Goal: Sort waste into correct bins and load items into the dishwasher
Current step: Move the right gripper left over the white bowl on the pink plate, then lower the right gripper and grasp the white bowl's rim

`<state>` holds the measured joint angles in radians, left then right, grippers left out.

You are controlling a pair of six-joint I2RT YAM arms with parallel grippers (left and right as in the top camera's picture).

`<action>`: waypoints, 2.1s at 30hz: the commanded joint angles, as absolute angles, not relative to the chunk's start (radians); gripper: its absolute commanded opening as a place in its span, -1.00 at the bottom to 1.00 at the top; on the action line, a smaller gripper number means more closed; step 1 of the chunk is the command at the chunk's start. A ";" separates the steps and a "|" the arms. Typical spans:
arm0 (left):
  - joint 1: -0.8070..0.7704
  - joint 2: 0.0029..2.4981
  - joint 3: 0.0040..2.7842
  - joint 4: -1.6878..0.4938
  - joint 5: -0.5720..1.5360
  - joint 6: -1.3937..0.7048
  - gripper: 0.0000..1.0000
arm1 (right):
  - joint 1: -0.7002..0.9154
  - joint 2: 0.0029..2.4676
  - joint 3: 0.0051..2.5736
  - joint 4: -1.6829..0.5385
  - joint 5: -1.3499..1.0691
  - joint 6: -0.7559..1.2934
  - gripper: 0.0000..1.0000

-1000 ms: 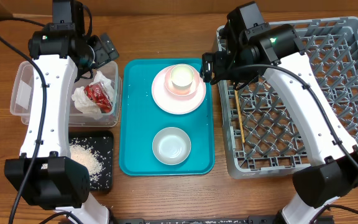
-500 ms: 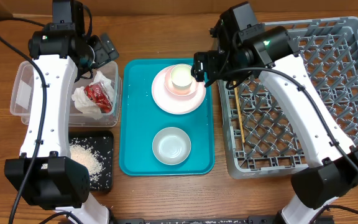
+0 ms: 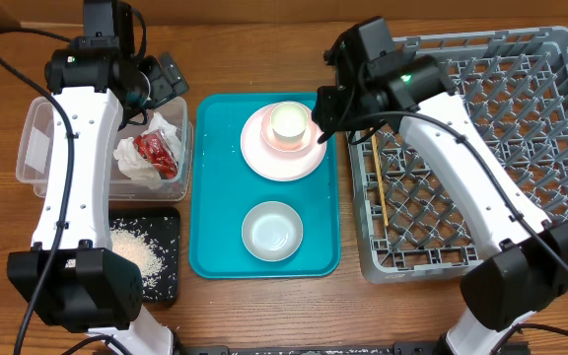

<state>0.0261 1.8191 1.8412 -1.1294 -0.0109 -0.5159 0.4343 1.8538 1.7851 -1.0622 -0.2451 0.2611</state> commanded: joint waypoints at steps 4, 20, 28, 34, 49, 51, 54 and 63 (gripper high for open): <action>0.020 1.805 1.856 -1.126 -0.007 -0.504 1.00 | 0.486 1.861 1.695 -0.932 -0.249 0.261 -0.92; 0.020 1.805 1.856 -1.126 -0.007 -0.504 0.99 | 0.651 1.865 1.560 -0.622 -0.056 0.208 -0.53; 0.020 1.805 1.856 -1.126 -0.007 -0.504 0.99 | 0.665 1.905 1.559 -0.587 -0.052 0.147 -0.18; 0.020 1.805 1.856 -1.126 -0.007 -0.504 1.00 | 0.665 1.974 1.559 -0.561 -0.052 0.100 -0.18; 0.020 1.805 1.856 -1.126 -0.007 -0.504 1.00 | 0.664 2.011 1.559 -0.519 0.112 0.062 -0.04; 0.020 1.805 1.856 -1.126 -0.007 -0.504 1.00 | 0.664 2.011 1.559 -0.517 0.112 0.062 -0.04; 0.020 1.805 1.856 -1.126 -0.007 -0.504 0.99 | 0.664 2.011 1.559 -0.508 0.112 0.062 -0.05; 0.020 1.805 1.856 -1.126 -0.007 -0.504 1.00 | 0.660 2.011 1.559 -0.514 0.112 0.062 -0.14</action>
<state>0.0261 1.8191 1.8412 -1.1294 -0.0105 -0.5159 0.6571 2.0098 1.5616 -0.5171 0.0978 0.0692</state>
